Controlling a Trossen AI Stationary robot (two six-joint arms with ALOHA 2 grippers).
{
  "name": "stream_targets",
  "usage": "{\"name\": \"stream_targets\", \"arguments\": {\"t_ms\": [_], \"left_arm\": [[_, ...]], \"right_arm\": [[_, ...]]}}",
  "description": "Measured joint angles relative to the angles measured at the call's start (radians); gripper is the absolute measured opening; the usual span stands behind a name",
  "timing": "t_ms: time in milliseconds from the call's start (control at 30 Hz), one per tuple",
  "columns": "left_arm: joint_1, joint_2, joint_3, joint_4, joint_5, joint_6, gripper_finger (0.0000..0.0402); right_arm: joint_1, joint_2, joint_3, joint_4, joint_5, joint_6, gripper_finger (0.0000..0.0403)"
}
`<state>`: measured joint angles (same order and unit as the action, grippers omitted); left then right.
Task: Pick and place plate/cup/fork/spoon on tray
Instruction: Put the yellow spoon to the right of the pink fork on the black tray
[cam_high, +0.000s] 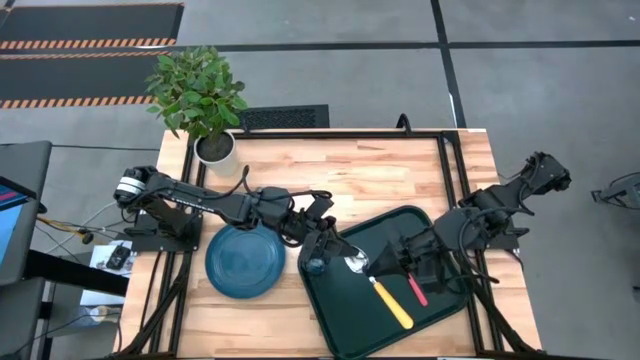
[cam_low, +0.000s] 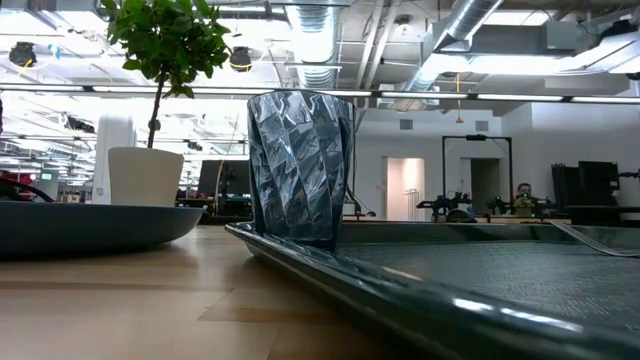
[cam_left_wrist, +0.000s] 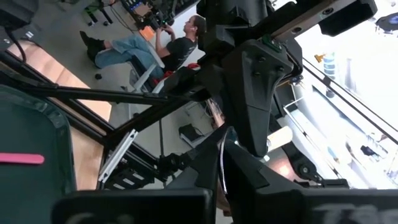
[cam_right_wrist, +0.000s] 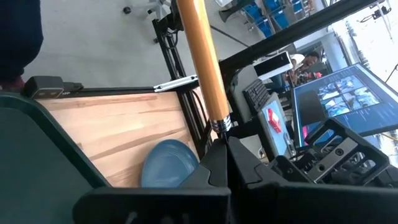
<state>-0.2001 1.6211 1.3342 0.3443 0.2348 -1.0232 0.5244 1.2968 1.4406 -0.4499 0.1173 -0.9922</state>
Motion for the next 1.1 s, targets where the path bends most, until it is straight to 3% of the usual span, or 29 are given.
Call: {"name": "stream_targets", "arguments": {"t_ms": [367, 800, 967, 1100], "left_arm": [[0.0, -0.001, 0.0, 0.002, -0.012, 0.037, 0.0001], [0.015, -0.001, 0.0, 0.012, -0.06, 0.07, 0.0], [0.025, -0.001, 0.0, 0.012, -0.068, 0.087, 0.0], [0.039, -0.001, 0.0, 0.009, -0.084, 0.099, 0.0]], "right_arm": [[-0.016, 0.0, 0.0, 0.023, -0.034, 0.082, 0.0019], [-0.002, -0.003, 0.0, 0.015, 0.019, 0.28, 0.0182], [0.049, -0.008, 0.0, 0.01, 0.132, 0.319, 0.023], [0.1, -0.01, 0.0, 0.01, 0.216, 0.323, 0.0245]]}}
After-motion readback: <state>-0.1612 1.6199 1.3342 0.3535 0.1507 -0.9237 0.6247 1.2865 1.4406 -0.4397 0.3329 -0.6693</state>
